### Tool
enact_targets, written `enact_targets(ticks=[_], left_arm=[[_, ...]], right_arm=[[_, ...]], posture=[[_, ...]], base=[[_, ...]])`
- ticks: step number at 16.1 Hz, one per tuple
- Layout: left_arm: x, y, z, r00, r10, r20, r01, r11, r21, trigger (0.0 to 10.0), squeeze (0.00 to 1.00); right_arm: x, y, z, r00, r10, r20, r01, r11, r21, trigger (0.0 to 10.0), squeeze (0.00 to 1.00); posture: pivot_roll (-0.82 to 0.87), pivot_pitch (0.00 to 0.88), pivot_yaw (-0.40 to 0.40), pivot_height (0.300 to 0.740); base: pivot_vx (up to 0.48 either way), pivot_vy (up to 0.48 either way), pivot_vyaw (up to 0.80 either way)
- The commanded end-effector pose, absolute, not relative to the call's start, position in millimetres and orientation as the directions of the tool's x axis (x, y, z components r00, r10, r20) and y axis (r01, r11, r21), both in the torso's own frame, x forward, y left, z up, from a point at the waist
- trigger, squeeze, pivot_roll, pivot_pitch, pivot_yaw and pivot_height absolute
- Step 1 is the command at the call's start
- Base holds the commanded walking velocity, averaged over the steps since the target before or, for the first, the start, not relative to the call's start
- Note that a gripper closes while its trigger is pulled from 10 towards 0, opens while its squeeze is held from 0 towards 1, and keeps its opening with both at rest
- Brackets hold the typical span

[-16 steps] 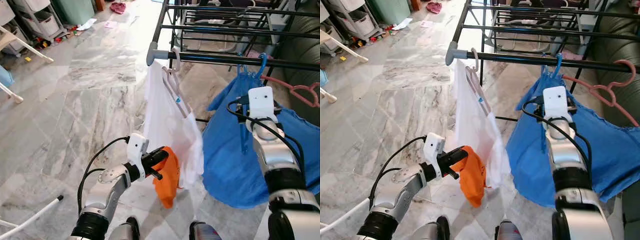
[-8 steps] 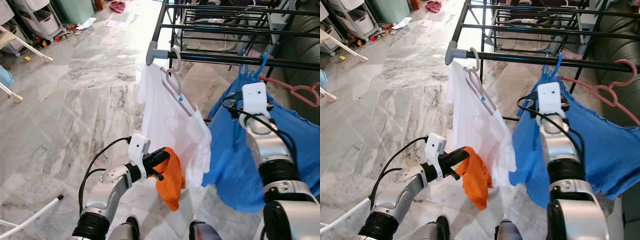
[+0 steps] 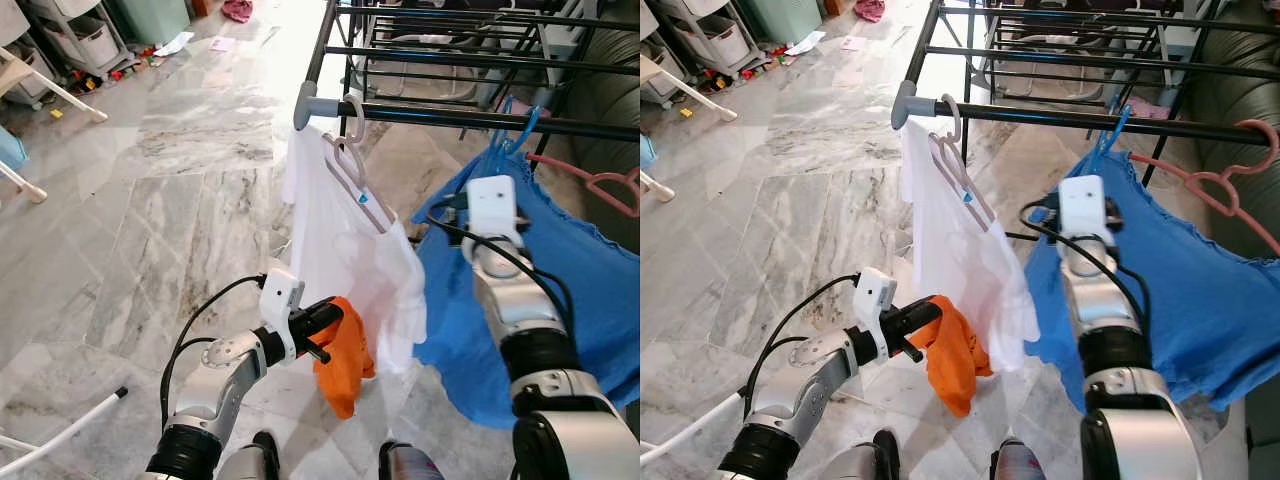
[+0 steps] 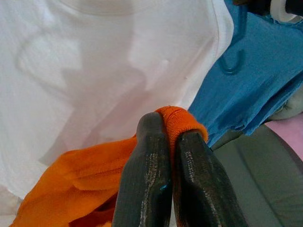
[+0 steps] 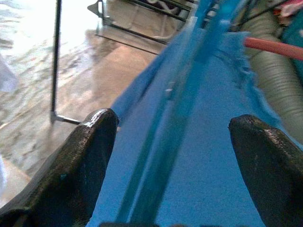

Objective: Hang hanger

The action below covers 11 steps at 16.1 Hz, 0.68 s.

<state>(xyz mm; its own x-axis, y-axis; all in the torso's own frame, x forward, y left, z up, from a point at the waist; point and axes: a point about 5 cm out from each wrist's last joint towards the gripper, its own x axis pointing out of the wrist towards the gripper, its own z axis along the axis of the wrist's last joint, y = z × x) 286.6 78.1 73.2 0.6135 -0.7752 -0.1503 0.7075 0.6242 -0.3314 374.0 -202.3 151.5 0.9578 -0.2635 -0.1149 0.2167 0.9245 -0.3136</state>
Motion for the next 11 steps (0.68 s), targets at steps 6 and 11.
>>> enact_targets(ticks=[6,11], left_arm=[[286,76,71,0.6,-0.783,-0.163,0.715,0.617,-0.33,10.0,0.0],[286,75,70,0.601,-0.782,-0.168,0.712,0.619,-0.333,10.0,0.0]], right_arm=[[373,-207,160,0.959,-0.268,-0.09,0.228,0.92,-0.319,10.0,0.0],[380,-204,169,0.966,-0.244,-0.089,0.202,0.921,-0.332,0.0,0.0]], posture=[[-0.19,0.245,0.076,0.74],[-0.19,0.243,0.07,0.74]], base=[[0.0,0.0,0.0],[0.0,0.0,0.0]])
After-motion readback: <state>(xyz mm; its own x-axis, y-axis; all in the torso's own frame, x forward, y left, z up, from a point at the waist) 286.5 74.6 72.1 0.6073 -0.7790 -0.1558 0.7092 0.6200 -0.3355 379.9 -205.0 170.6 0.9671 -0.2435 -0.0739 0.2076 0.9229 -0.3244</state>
